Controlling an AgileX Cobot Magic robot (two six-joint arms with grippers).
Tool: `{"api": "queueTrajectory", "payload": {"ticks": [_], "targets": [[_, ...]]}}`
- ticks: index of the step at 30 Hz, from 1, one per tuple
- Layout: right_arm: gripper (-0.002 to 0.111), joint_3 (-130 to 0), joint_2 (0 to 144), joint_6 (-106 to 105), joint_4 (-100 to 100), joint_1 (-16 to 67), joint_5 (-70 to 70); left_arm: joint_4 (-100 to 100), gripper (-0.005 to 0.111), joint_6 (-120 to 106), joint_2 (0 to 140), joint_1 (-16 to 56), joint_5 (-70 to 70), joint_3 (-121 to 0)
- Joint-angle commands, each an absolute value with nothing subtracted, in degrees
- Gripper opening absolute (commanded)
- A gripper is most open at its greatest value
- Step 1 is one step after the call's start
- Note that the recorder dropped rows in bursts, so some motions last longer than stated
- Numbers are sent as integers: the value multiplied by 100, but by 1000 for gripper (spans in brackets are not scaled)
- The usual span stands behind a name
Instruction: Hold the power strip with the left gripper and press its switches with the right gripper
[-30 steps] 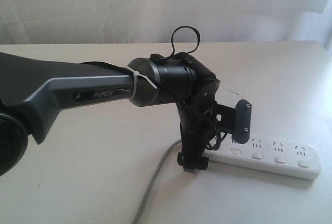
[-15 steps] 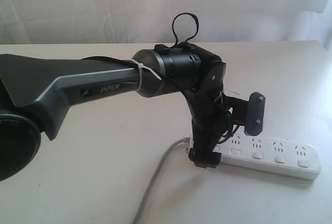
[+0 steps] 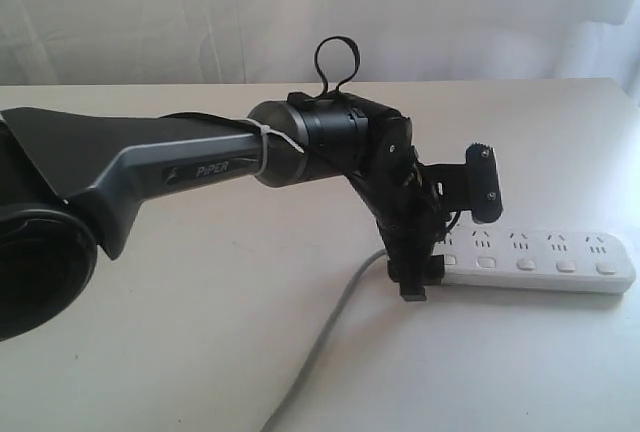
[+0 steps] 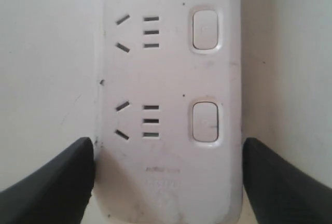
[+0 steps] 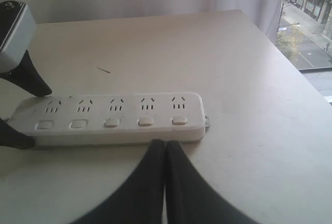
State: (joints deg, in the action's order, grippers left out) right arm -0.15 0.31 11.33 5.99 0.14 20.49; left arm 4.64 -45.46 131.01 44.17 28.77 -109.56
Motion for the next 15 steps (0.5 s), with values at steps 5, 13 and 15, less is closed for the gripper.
{"api": "queueTrajectory", "payload": {"ticks": [5, 13, 15], "targets": [[0, 0, 0, 1138, 599, 0, 2013, 556, 42, -4452, 13060, 4408, 2864, -10969], [0, 0, 0, 1138, 599, 0, 2013, 594, 105, -5075, 13060, 4408, 3778, -10969], [0, 0, 0, 1138, 599, 0, 2013, 594, 105, -5075, 13060, 4408, 3737, -10969]]}}
